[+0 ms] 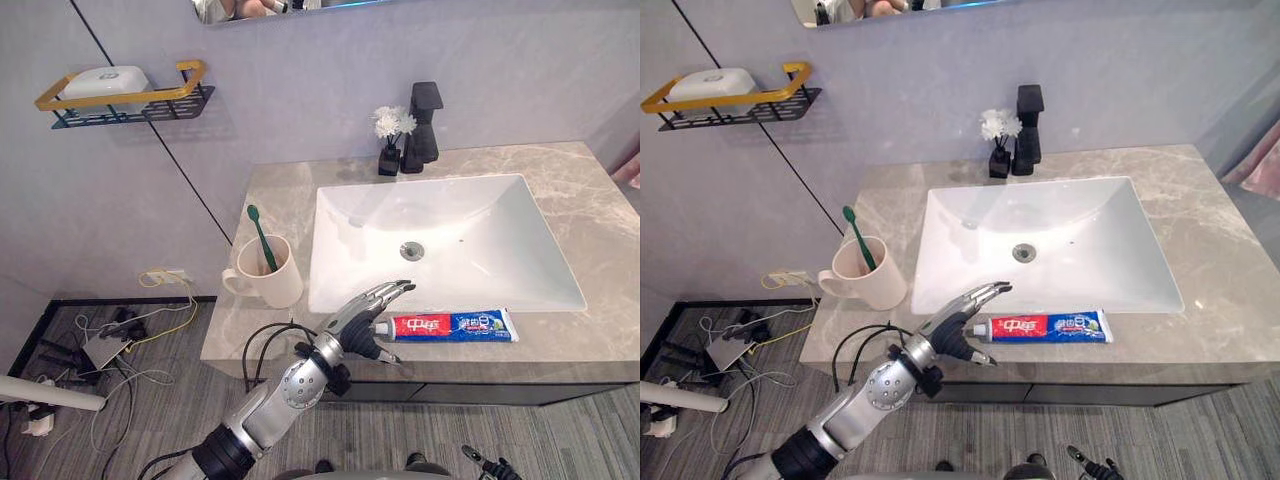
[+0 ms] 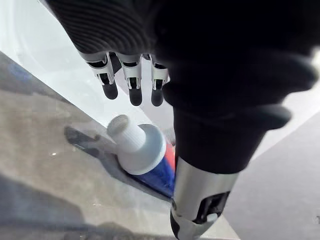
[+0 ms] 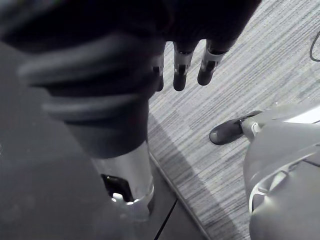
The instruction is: Organize washtable
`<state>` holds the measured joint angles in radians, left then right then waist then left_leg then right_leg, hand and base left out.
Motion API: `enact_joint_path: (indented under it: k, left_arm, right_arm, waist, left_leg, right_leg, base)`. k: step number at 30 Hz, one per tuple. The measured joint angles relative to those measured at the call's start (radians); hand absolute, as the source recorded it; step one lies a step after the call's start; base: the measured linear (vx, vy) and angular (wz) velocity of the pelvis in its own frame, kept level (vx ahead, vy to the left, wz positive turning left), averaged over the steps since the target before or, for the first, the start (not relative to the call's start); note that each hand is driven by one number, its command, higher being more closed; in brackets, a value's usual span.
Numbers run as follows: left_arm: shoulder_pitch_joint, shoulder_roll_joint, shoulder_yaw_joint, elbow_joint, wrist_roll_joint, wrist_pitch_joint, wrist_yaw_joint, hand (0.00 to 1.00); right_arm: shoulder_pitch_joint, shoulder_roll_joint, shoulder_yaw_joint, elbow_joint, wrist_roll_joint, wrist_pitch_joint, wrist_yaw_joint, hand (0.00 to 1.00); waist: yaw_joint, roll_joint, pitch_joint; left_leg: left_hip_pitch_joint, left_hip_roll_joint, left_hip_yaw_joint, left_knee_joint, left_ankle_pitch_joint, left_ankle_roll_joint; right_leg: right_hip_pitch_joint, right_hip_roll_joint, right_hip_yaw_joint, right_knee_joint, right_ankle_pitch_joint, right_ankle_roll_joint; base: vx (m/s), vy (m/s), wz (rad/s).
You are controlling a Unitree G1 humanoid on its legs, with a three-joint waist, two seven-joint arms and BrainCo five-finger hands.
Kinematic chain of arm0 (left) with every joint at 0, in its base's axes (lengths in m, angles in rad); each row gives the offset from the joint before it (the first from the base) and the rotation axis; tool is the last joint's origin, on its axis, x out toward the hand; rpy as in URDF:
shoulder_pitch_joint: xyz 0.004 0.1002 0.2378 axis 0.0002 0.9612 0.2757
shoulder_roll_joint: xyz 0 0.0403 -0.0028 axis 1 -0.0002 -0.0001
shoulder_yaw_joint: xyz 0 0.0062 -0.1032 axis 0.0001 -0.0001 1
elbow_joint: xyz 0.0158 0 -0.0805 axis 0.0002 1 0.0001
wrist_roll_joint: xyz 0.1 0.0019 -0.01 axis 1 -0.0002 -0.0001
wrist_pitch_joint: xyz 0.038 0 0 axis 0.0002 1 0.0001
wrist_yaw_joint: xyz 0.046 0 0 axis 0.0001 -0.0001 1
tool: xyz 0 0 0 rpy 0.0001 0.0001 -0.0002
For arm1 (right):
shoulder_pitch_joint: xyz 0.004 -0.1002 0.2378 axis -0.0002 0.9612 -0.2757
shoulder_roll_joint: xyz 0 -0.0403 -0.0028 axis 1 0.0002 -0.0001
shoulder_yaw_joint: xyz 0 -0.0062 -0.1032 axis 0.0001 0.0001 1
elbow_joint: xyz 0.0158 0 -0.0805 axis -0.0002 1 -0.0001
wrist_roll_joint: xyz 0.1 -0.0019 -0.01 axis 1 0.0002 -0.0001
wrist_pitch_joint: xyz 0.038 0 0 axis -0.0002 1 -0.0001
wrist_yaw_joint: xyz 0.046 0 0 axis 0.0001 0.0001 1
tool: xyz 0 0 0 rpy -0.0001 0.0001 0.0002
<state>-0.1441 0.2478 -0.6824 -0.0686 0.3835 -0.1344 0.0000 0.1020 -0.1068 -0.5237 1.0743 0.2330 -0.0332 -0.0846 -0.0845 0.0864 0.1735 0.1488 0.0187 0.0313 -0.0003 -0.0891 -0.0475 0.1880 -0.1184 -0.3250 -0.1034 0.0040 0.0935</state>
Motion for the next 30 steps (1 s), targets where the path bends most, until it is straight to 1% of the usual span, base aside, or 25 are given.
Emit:
enact_joint_path:
  k: [1, 3, 14, 19, 25, 26, 30]
  left_arm:
    - [-0.001, 0.0, -0.006, 0.0, -0.002, 0.0, 0.0, 0.0]
    - [-0.005, -0.002, -0.017, 0.0, -0.015, 0.001, -0.001, 0.0]
    - [-0.035, -0.012, -0.023, 0.005, -0.017, 0.015, 0.0, 0.0]
    - [-0.037, -0.029, -0.023, 0.054, -0.015, 0.019, 0.0, 0.0]
    - [-0.038, -0.034, -0.023, 0.085, 0.025, 0.022, 0.002, 0.0]
    - [-0.041, -0.037, -0.023, 0.091, 0.029, 0.022, 0.005, 1.0]
    - [-0.053, -0.038, -0.033, 0.098, 0.054, 0.015, 0.002, 1.0]
  right_arm:
    - [-0.002, 0.0, 0.0, 0.0, 0.0, 0.0, 0.0, 0.0]
    - [-0.004, 0.001, 0.0, 0.0, 0.0, 0.0, 0.0, 0.0]
    - [-0.007, 0.0, 0.001, 0.0, 0.0, 0.0, 0.0, 0.0]
    - [-0.007, 0.0, 0.001, 0.0, 0.0, 0.0, 0.0, 0.0]
    - [-0.008, 0.0, 0.001, 0.0, 0.001, 0.0, -0.001, 0.0]
    - [-0.006, 0.0, 0.001, 0.0, 0.001, 0.0, -0.003, 0.0]
    - [-0.008, 0.001, 0.001, 0.0, 0.001, 0.0, -0.004, 0.0]
  waist:
    - [-0.01, 0.002, 0.001]
    - [-0.014, 0.004, 0.001]
    - [-0.015, 0.01, 0.011]
    - [-0.015, 0.01, 0.011]
    - [-0.016, 0.012, 0.012]
    - [-0.016, 0.012, 0.013]
    - [-0.017, 0.011, 0.015]
  left_leg:
    - [0.0, 0.0, 0.0, 0.0, 0.0, 0.0]
    - [0.0, 0.0, 0.001, 0.0, 0.0, 0.0]
    - [0.0, 0.0, 0.004, -0.001, 0.0, -0.001]
    - [0.0, 0.0, 0.007, -0.001, -0.001, -0.001]
    - [-0.011, 0.001, 0.013, 0.0, -0.001, -0.002]
    - [-0.011, 0.0, 0.014, 0.0, -0.001, -0.002]
    - [-0.011, -0.001, 0.015, 0.0, -0.001, -0.002]
  right_leg:
    - [0.0, 0.0, 0.0, 0.0, 0.0, 0.0]
    - [-0.001, 0.001, 0.001, 0.0, 0.0, 0.0]
    - [-0.003, 0.001, 0.004, 0.0, 0.001, 0.001]
    - [-0.004, 0.001, 0.006, -0.001, 0.001, 0.001]
    - [-0.018, 0.001, 0.014, -0.001, 0.003, 0.004]
    - [-0.018, 0.0, 0.015, -0.001, 0.003, 0.004]
    - [-0.018, -0.004, 0.015, -0.001, 0.005, 0.006]
  base:
    - [0.0, 0.0, 0.0]
    - [0.0, 0.0, 0.0]
    - [0.0, 0.0, 0.0]
    - [0.0, 0.0, 0.0]
    - [0.0, 0.0, -0.02]
    - [0.0, 0.0, 0.0]
    - [0.0, 0.0, 0.0]
